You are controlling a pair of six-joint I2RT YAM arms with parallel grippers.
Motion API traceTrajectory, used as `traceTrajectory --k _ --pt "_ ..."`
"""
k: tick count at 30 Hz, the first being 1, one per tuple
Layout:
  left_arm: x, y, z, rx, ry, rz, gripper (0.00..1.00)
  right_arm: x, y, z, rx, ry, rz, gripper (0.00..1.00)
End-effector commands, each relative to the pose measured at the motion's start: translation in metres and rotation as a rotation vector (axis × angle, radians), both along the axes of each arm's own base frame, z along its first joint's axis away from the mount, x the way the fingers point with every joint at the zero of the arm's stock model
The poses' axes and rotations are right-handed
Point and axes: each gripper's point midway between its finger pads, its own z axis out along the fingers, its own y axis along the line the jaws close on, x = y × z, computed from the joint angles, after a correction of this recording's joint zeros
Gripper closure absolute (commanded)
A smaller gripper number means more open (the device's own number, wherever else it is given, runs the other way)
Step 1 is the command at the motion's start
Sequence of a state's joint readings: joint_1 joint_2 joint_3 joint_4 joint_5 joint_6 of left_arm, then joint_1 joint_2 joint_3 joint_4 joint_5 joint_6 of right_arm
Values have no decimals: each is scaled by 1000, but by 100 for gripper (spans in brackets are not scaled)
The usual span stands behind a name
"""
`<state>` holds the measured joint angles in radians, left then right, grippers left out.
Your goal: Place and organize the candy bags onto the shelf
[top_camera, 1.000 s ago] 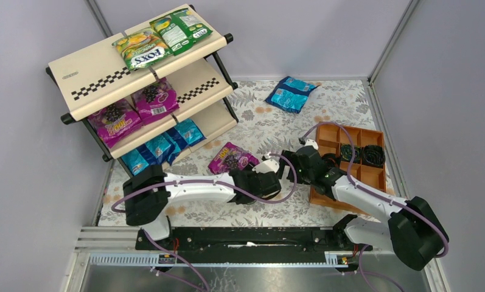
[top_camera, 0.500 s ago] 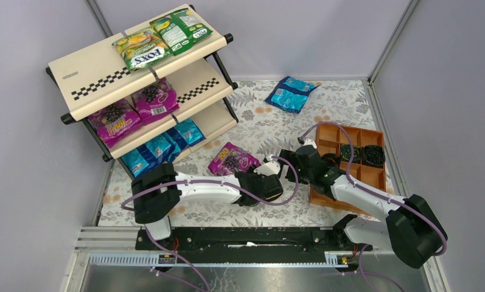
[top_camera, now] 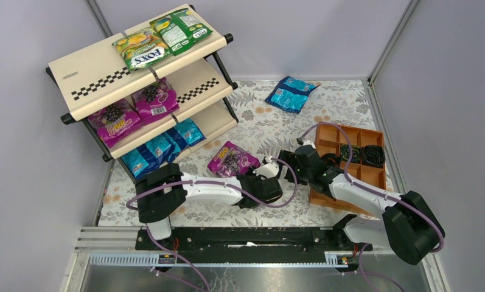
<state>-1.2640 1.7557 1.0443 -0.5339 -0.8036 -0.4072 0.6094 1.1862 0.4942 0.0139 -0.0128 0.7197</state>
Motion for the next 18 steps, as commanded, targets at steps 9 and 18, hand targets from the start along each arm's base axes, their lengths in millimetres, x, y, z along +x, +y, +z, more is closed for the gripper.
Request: traceTrajectory --k 9,18 --pt "-3 -9 55 -274 -41 -34 100 16 35 24 234 27 10 0" --pt "-9 -19 83 -419 -7 -78 100 42 47 76 481 -6 -3 0"
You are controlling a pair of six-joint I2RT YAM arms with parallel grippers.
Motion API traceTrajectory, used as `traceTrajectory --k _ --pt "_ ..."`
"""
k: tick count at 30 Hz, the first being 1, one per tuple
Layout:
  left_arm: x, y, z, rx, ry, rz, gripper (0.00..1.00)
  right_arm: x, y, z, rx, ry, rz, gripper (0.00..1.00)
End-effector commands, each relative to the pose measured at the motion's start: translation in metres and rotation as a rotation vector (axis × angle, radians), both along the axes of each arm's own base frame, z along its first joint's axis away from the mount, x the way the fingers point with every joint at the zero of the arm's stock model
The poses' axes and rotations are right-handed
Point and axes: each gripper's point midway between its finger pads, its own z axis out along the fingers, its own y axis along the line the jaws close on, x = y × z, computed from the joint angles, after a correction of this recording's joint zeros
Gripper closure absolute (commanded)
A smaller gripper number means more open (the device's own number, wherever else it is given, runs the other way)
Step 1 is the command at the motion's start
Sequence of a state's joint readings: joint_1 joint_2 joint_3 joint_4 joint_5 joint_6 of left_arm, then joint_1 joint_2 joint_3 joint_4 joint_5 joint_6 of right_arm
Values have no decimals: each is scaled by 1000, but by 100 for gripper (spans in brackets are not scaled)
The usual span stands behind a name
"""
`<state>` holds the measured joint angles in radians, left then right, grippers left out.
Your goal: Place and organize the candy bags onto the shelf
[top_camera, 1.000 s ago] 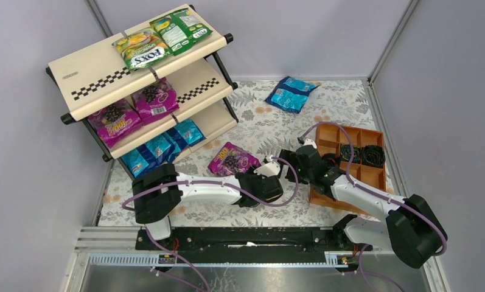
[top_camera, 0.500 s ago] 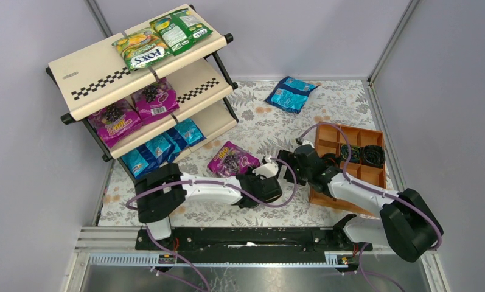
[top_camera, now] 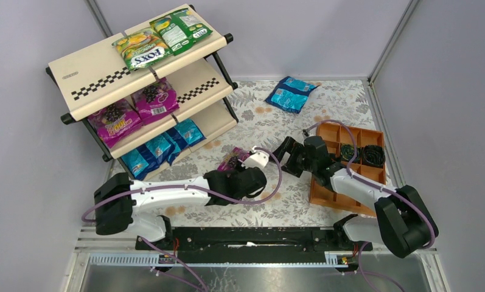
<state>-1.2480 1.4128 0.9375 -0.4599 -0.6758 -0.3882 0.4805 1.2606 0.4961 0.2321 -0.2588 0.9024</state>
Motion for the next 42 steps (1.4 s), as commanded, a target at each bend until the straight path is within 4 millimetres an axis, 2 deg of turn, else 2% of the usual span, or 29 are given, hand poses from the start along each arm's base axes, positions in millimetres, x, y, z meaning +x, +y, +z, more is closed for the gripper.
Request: traceTrajectory --k 1,4,7,14,19,24,32,34,36,39,42 --pt "3 -18 17 -106 -13 -21 100 14 29 52 200 -61 55 0" --pt "2 -23 16 -119 -1 -30 100 12 48 53 332 -7 70 0" --pt "1 -29 17 -132 8 -41 100 7 66 47 402 37 80 0" --pt "-2 -39 19 -164 33 -62 100 -15 103 14 415 144 97 0" --pt "-5 -44 17 -177 54 -67 100 -21 101 0 430 162 30 0" --pt "-6 -52 14 -182 72 -79 100 -22 106 -3 426 140 0 3" --pt "-10 -56 17 -206 93 -97 100 -19 107 1 493 91 -32 20" --pt "-11 -55 17 -210 96 -100 94 -19 108 1 499 90 -30 23" --pt "-13 -53 18 -217 99 -98 82 -19 108 1 502 87 -31 25" --pt "-15 -49 23 -235 97 -103 68 -19 105 1 504 79 -41 29" --pt "-17 -44 36 -255 91 -104 60 -18 104 1 503 69 -47 31"
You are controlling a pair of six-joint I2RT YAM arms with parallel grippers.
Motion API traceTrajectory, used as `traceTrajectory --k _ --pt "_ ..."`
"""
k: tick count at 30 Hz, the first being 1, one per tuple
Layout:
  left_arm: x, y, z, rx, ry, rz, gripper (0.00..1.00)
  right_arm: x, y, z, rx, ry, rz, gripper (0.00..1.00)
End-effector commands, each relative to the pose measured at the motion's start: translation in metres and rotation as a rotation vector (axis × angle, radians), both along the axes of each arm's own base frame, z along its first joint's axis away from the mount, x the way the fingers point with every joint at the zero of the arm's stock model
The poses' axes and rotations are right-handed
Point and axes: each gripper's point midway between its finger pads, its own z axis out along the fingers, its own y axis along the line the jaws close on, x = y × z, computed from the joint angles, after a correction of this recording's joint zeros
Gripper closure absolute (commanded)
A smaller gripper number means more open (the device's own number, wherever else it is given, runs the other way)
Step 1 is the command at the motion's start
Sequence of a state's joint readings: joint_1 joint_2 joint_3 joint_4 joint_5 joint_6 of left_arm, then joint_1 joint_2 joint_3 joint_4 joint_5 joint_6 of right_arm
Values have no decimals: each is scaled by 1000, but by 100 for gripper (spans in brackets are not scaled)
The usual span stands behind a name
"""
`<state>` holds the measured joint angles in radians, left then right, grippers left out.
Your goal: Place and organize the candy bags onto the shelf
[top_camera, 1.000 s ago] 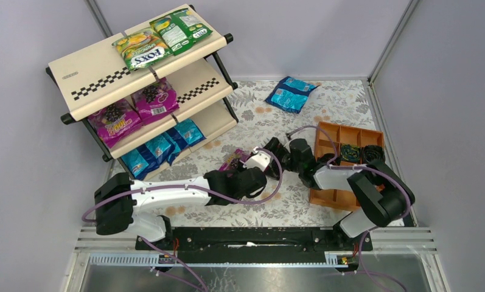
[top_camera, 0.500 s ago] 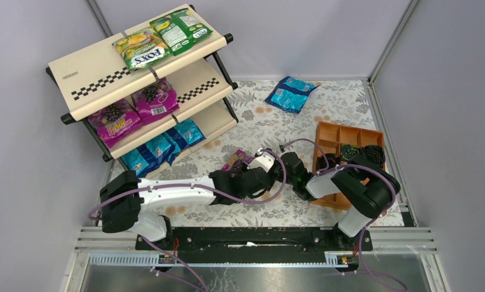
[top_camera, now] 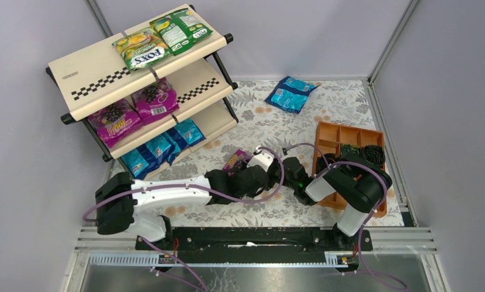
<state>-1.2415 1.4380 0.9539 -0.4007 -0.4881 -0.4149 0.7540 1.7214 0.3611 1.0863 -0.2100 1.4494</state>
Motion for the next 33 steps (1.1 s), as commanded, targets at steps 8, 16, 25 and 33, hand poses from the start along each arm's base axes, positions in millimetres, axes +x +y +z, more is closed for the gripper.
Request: traceTrajectory --k 8,16,25,33 --pt "-4 19 131 -338 -117 29 35 11 4 25 57 -101 -28 39" --pt "-8 88 218 -582 -270 121 13 15 10 59 -10 -211 23 42" --pt "-32 165 295 -905 -364 145 9 30 29 157 -5 -411 83 43" --pt "-44 183 297 -958 -346 121 5 59 52 263 107 -571 47 44"
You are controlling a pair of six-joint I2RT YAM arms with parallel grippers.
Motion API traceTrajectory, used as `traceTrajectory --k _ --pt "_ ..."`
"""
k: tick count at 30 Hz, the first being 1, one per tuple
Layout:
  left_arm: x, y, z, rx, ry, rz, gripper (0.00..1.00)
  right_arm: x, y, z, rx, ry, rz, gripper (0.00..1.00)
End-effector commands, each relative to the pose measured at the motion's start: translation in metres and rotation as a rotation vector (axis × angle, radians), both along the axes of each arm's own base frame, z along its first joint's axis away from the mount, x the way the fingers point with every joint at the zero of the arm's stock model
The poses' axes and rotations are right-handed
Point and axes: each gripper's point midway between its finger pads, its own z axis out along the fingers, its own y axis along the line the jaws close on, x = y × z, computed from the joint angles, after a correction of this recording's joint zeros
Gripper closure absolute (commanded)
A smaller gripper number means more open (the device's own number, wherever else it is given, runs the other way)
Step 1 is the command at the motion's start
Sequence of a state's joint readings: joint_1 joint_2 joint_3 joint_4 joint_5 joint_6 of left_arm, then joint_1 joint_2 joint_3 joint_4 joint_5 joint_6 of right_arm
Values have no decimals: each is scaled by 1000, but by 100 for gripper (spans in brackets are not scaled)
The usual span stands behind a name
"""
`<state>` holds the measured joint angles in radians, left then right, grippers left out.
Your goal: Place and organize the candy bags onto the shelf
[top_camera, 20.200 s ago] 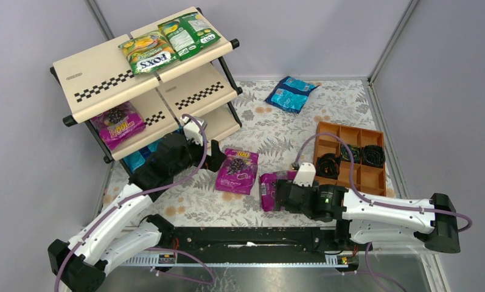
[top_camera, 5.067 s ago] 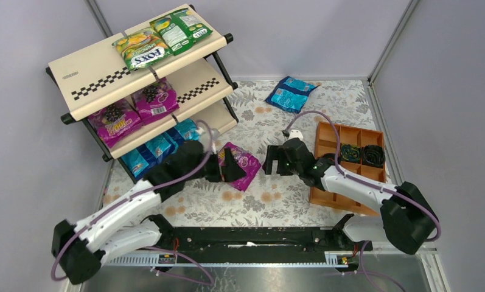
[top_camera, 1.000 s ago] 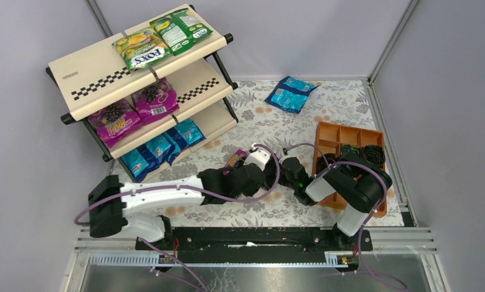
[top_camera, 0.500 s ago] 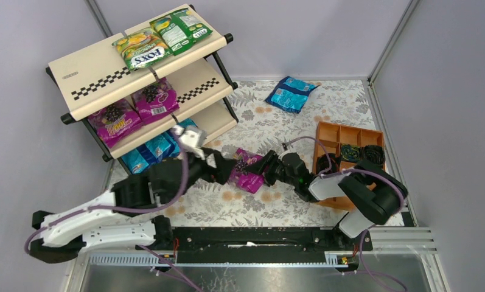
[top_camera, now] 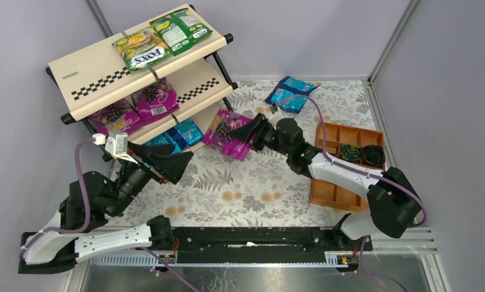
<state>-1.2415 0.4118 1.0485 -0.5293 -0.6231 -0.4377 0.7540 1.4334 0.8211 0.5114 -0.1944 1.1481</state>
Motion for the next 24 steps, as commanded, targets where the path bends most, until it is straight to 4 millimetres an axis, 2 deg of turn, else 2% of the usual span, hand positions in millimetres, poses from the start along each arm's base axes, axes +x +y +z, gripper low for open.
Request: traceTrajectory --k 1,4,9,17,24 --pt "-6 6 4 -18 2 -21 5 15 18 110 176 -215 7 44" --pt "-8 10 2 -13 12 -23 3 28 26 137 222 -243 -11 44" --pt "-11 10 -1 -7 23 -42 1 52 38 166 263 -291 -61 44" --pt "-15 13 0 -16 26 -59 1 99 58 170 259 -300 -157 45" --pt "-19 20 -1 -49 31 -64 1 139 80 155 193 -305 -218 45"
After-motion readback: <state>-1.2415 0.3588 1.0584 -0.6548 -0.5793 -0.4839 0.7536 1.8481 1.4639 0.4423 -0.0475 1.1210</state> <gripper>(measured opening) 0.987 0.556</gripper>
